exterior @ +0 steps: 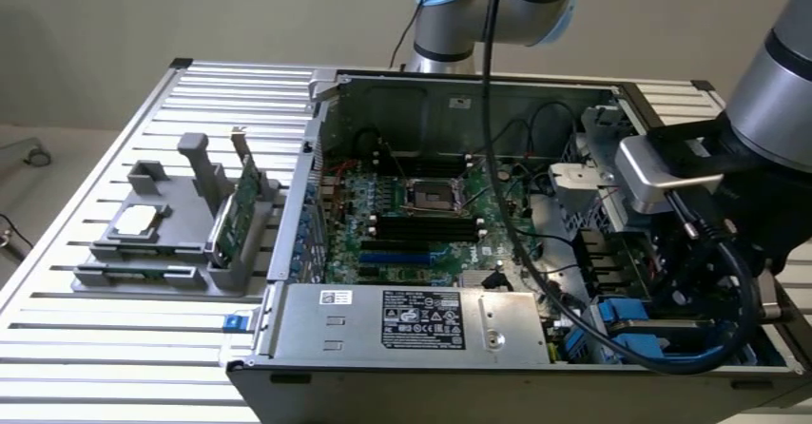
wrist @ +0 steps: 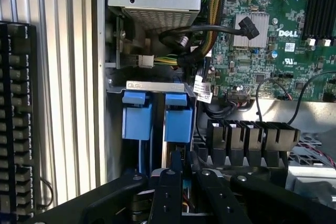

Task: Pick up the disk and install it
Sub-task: 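Insert the second disk wire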

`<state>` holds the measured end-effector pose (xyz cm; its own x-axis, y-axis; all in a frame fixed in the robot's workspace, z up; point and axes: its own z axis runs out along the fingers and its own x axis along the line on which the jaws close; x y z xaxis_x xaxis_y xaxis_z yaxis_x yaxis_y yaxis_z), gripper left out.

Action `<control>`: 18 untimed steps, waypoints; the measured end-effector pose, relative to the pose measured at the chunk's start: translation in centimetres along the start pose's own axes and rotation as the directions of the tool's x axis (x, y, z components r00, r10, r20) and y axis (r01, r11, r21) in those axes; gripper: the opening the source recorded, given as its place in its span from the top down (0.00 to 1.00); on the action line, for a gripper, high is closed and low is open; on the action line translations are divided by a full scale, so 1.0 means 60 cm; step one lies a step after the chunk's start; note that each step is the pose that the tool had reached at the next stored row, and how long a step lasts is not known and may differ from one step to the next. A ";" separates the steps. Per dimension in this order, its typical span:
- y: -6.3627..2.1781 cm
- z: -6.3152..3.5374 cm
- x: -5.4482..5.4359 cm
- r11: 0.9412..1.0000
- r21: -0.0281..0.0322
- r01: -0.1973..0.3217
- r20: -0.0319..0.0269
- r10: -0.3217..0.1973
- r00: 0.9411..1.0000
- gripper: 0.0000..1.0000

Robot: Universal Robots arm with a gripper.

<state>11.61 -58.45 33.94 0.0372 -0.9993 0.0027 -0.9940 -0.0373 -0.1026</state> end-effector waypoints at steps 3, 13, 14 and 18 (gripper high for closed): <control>-0.002 0.000 0.000 1.000 0.000 0.000 0.001 0.000 1.000 0.84; -0.004 0.002 0.000 1.000 0.000 0.000 0.003 0.000 1.000 0.84; -0.004 0.002 0.000 1.000 0.000 0.000 0.003 0.000 1.000 0.84; -0.004 0.002 0.000 1.000 0.000 0.000 0.003 0.000 1.000 0.84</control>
<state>11.85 -58.47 33.83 0.0379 -0.9993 -0.0006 -0.9940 -0.0376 -0.1029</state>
